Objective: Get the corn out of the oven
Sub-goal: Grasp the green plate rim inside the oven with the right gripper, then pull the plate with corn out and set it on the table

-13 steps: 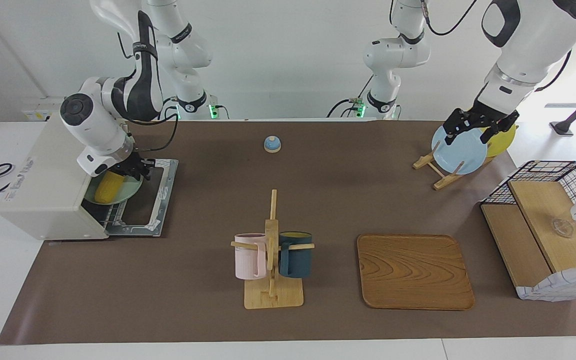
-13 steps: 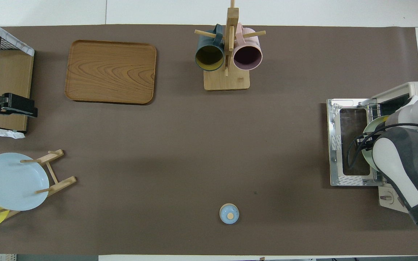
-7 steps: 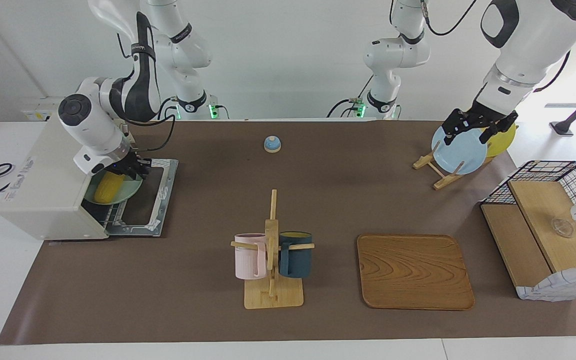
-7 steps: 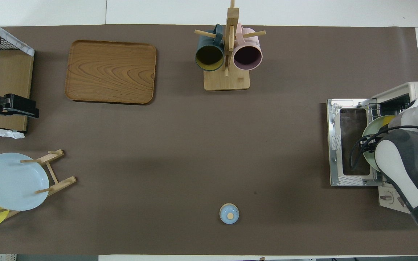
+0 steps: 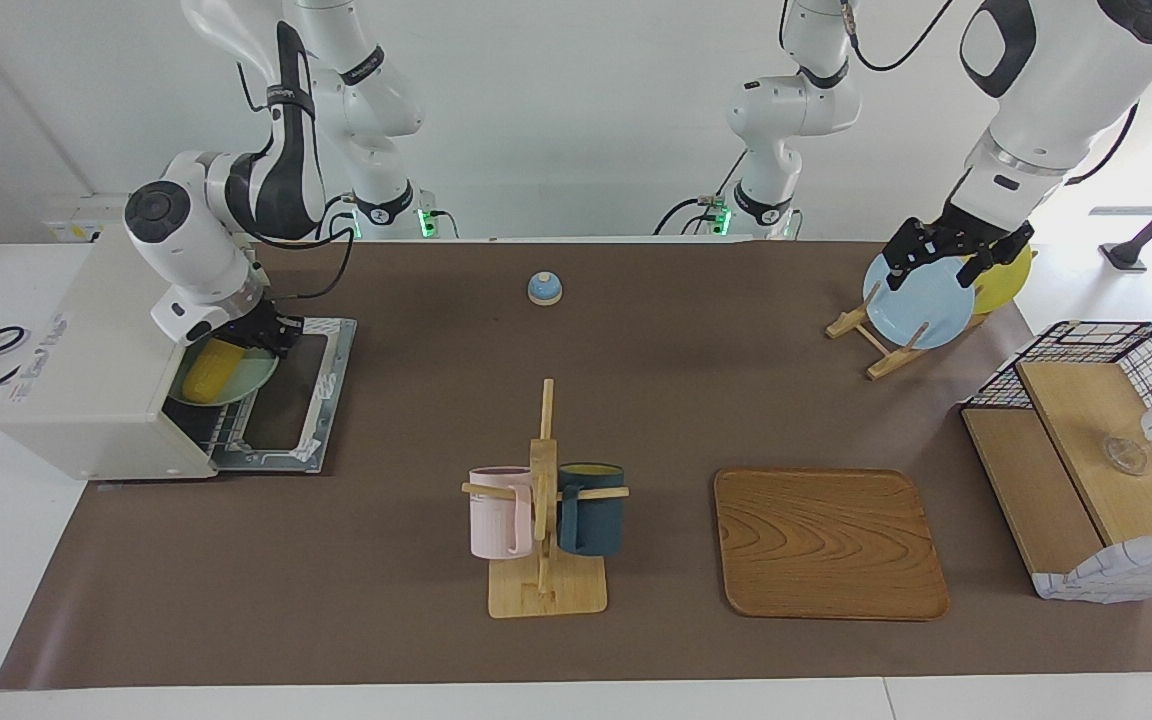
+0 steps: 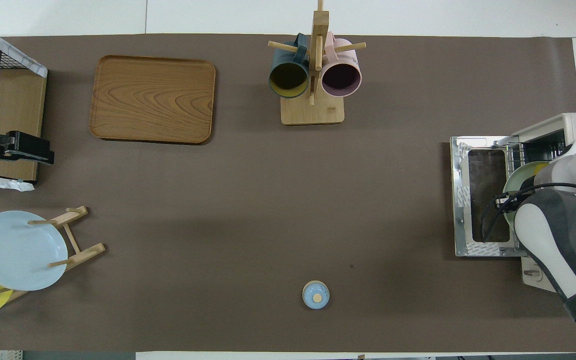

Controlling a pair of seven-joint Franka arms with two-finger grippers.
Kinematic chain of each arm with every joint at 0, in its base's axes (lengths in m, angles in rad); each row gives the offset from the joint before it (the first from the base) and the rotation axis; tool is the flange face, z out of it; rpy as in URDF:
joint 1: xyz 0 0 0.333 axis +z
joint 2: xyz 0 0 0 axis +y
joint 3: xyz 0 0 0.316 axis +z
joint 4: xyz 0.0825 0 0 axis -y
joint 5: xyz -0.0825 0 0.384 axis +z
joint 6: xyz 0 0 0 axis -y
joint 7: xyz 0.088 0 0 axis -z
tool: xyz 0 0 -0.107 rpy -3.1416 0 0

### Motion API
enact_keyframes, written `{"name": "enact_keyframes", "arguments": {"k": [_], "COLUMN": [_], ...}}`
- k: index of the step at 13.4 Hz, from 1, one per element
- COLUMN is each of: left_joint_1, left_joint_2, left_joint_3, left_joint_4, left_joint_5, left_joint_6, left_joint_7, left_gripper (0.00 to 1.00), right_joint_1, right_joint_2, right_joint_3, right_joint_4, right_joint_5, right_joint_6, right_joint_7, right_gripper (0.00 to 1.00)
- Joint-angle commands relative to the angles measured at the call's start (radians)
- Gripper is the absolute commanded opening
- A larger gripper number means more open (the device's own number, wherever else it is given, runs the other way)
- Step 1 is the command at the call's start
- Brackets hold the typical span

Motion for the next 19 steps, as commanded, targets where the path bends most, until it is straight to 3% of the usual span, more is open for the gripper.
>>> {"name": "enact_keyframes", "arguments": {"k": [1, 5, 9, 11, 16, 19], "left_joint_1": [-0.011, -0.011, -0.01, -0.01, -0.01, -0.01], "left_joint_2": [-0.035, -0.035, -0.035, -0.035, -0.035, -0.035], "left_joint_3": [0.007, 0.006, 0.007, 0.007, 0.006, 0.006], "left_joint_4": [-0.042, -0.042, -0.042, -0.042, -0.044, -0.044], "left_joint_5": [-0.01, -0.01, -0.01, -0.01, -0.01, -0.01], "left_joint_6": [0.025, 0.027, 0.028, 0.03, 0.036, 0.039], "left_joint_7": [0.0, -0.002, 0.001, 0.001, 0.001, 0.011], "left_gripper": [1.0, 1.0, 1.0, 1.0, 1.0, 1.0], "right_joint_1": [0.037, 0.14, 0.33, 0.438, 0.623, 0.731], "right_joint_2": [-0.009, 0.025, 0.031, 0.043, 0.199, 0.397], "right_joint_3": [0.014, 0.014, 0.015, 0.017, 0.027, 0.027], "right_joint_4": [-0.01, 0.123, 0.145, 0.203, 0.442, 0.658], "right_joint_5": [-0.058, -0.071, -0.1, -0.105, -0.098, -0.095], "right_joint_6": [-0.002, -0.161, -0.175, -0.236, -0.34, -0.385], "right_joint_7": [-0.009, 0.098, 0.32, 0.466, 0.67, 0.848], "right_gripper": [0.0, 0.0, 0.0, 0.0, 0.0, 0.0]}}
